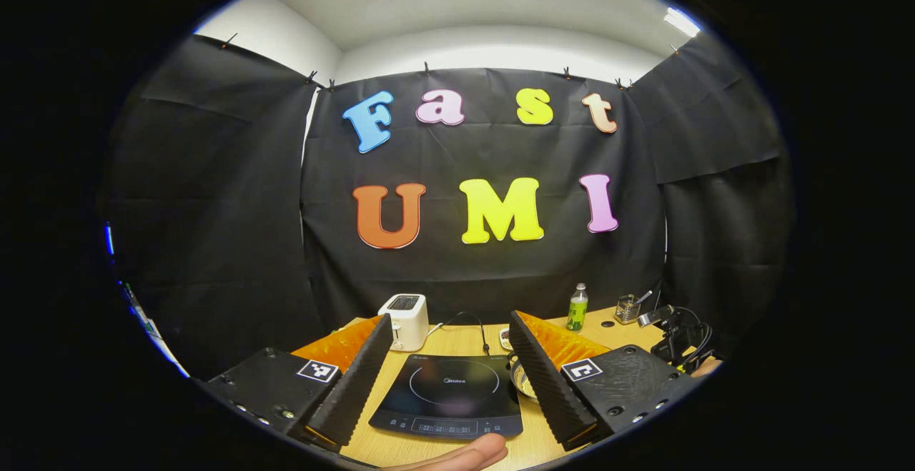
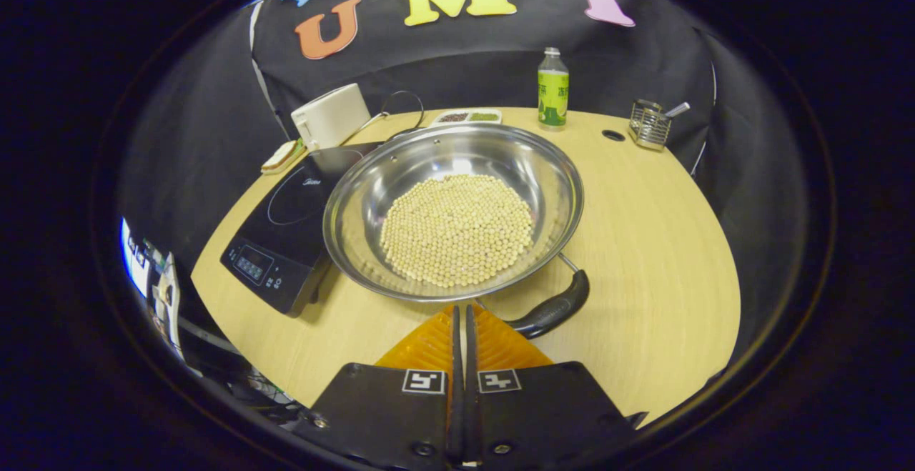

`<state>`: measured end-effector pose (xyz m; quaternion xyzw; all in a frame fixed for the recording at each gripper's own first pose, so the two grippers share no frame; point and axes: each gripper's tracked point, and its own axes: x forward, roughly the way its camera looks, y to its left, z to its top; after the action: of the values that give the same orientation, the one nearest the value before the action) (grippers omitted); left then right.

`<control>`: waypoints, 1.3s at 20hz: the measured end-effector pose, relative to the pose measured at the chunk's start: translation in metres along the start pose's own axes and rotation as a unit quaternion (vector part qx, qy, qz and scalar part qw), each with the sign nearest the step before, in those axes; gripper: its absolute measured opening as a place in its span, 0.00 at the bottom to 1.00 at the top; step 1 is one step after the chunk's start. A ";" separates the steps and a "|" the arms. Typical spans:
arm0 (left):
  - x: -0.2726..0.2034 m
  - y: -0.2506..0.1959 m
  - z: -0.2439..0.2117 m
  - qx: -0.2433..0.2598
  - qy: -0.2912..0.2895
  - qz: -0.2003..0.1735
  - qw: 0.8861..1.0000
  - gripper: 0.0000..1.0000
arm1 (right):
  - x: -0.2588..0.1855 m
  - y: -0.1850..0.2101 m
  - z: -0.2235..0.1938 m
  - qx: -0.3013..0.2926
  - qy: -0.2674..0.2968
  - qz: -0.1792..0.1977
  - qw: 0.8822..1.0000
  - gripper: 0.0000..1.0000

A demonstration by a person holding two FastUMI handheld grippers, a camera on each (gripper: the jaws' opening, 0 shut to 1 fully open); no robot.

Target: First push the handle of the pot to place it horizontally, then grasp the pot with both hands and set it on the induction cooktop.

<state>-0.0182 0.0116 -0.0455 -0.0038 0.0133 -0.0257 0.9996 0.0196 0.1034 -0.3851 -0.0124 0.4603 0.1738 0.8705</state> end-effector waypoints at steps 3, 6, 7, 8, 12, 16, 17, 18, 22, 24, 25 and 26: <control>0.001 -0.001 -0.005 0.009 -0.001 0.003 1.000 0.97 | 0.000 -0.010 0.002 -0.003 -0.005 -0.006 1.000 0.04; 0.002 -0.011 -0.012 0.008 0.006 -0.007 1.000 0.97 | 0.000 -0.022 0.005 -0.010 -0.014 -0.017 1.000 0.01; 0.003 -0.014 -0.015 0.006 0.009 -0.012 1.000 0.97 | 0.001 -0.026 0.006 -0.013 -0.017 -0.021 1.000 0.04; 0.004 -0.017 -0.016 0.003 0.010 -0.016 1.000 0.97 | 0.001 -0.031 0.008 -0.017 -0.020 -0.026 0.999 0.04; 0.006 -0.023 -0.014 -0.016 -0.003 -0.021 1.000 0.97 | 0.002 -0.048 0.017 -0.026 -0.031 -0.042 0.998 0.04; 0.011 -0.021 -0.024 -0.016 -0.003 -0.011 1.000 0.97 | 0.007 -0.068 0.026 -0.018 -0.037 -0.057 0.998 0.04; 0.012 -0.021 -0.025 -0.016 -0.004 -0.010 1.000 0.97 | 0.008 -0.073 0.028 -0.014 -0.038 -0.060 0.997 0.04; 0.012 -0.020 -0.026 -0.016 -0.001 -0.007 1.000 0.97 | 0.009 -0.077 0.031 -0.010 -0.038 -0.064 0.997 0.04; 0.009 -0.026 -0.028 -0.013 -0.003 -0.022 1.000 0.98 | 0.014 -0.093 0.042 -0.003 -0.039 -0.080 0.996 0.04; 0.008 -0.030 -0.027 -0.017 -0.006 -0.037 0.999 0.97 | 0.017 -0.100 0.047 0.002 -0.041 -0.087 0.995 0.04; 0.006 -0.029 -0.028 -0.017 -0.007 -0.040 0.999 0.97 | 0.018 -0.102 0.049 0.004 -0.042 -0.089 0.995 0.04; 0.007 -0.028 -0.029 -0.014 -0.005 -0.040 0.999 0.97 | 0.020 -0.105 0.052 0.009 -0.043 -0.090 0.995 0.04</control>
<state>-0.0134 -0.0166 -0.0746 -0.0184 0.0081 -0.0657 0.9976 0.1043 0.0199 -0.3858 -0.0387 0.4205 0.0911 0.9019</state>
